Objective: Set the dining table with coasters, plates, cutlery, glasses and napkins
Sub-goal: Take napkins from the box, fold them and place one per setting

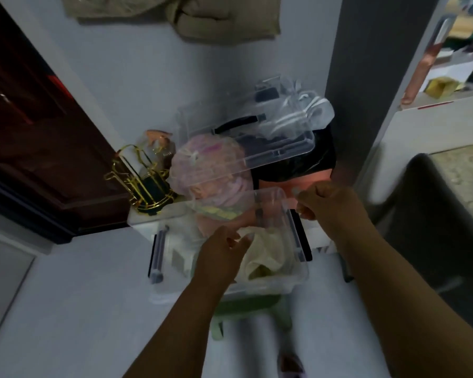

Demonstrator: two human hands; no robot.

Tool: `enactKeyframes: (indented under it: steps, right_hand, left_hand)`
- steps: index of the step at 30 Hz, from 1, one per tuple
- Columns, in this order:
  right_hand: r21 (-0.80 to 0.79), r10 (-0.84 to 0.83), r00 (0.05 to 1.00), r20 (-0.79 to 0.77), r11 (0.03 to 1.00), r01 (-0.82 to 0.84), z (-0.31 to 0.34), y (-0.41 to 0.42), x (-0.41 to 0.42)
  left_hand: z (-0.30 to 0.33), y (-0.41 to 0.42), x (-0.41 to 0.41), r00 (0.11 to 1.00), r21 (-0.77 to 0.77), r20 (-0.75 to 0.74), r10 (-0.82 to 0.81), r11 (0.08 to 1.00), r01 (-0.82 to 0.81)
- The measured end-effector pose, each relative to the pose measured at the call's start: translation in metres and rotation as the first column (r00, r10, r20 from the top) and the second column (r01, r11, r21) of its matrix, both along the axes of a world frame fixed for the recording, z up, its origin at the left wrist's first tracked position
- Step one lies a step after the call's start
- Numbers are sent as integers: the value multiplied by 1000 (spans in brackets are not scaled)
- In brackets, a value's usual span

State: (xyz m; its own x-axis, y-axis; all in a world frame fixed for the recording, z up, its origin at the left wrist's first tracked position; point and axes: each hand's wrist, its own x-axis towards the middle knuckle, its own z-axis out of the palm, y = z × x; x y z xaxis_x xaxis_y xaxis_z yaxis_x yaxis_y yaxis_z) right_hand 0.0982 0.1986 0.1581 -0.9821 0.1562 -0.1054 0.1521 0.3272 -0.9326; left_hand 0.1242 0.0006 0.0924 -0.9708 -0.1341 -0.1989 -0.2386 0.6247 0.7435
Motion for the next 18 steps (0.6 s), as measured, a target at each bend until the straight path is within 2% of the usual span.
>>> enactKeyframes:
  steps: [4, 11, 15, 18]
  right_hand:
    - [25, 19, 998, 67, 999, -21, -25, -4, -37]
    - [29, 11, 980, 200, 999, -17, -62, -7, -78]
    - [55, -41, 969, 244, 998, 29, -81, -5, -91]
    - [71, -69, 958, 278, 996, 51, -92, -6, -97]
  left_hand:
    - [-51, 9, -32, 974, -57, 223, -45, 997, 59]
    - [-136, 27, -64, 851, -132, 522, -51, 981, 139]
    - [-177, 33, -70, 789, -209, 614, -6, 963, 170]
    - [-194, 12, -72, 800, -251, 600, -21, 944, 213]
